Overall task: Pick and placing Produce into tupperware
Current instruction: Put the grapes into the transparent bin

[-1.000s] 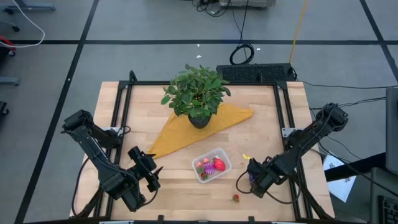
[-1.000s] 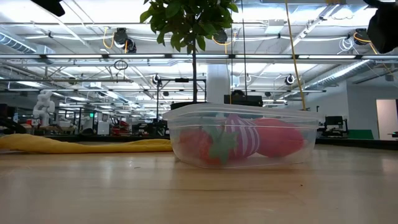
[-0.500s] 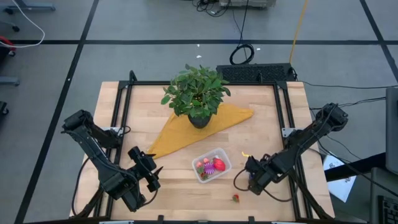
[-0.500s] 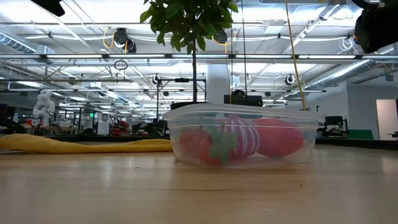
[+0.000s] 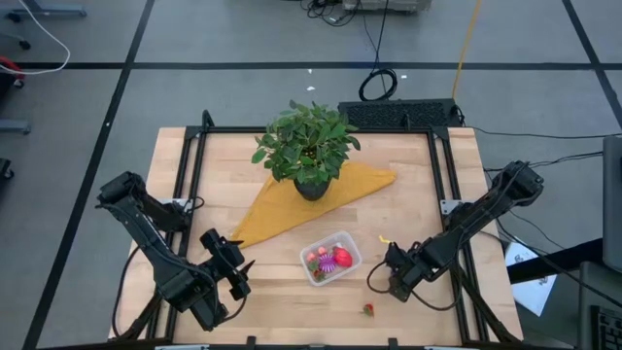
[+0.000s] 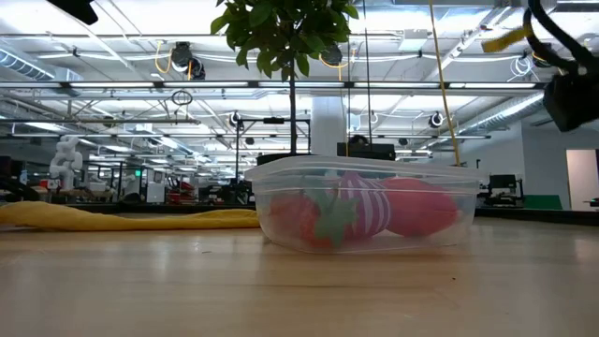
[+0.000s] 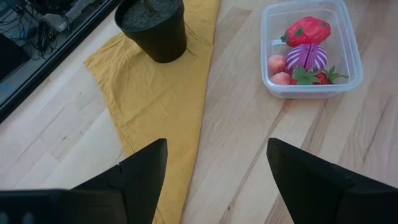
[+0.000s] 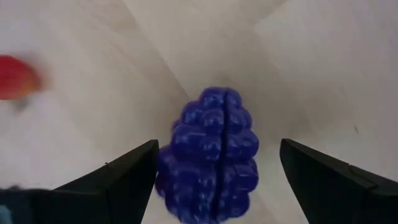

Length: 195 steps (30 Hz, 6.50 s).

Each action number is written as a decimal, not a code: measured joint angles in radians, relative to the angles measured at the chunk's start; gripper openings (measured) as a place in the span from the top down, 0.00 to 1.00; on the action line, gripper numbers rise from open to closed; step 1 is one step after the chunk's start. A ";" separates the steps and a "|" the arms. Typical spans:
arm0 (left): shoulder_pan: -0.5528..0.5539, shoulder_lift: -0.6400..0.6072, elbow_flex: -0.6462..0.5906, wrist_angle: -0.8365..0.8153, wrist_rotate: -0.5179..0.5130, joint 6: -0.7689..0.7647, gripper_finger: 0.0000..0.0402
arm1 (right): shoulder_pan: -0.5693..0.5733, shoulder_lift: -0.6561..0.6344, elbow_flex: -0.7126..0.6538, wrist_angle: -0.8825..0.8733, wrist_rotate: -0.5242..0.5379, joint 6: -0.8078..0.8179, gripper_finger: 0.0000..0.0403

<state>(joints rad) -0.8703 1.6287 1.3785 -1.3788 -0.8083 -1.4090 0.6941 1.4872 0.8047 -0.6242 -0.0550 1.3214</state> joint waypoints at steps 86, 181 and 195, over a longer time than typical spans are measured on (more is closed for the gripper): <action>0.000 0.000 0.000 0.000 -0.003 0.013 0.31 | -0.246 -0.109 -0.028 0.827 0.008 -0.398 0.44; 0.000 0.000 0.000 0.022 0.005 0.018 0.31 | -0.389 0.266 0.523 0.082 0.129 -0.888 0.44; 0.000 0.000 0.000 0.022 0.004 0.018 0.31 | -0.389 0.266 0.523 0.036 0.129 -0.857 0.44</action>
<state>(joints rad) -0.8700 1.6287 1.3788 -1.3567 -0.8043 -1.3910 0.3050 1.7527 1.3277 -0.5884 0.0738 0.4644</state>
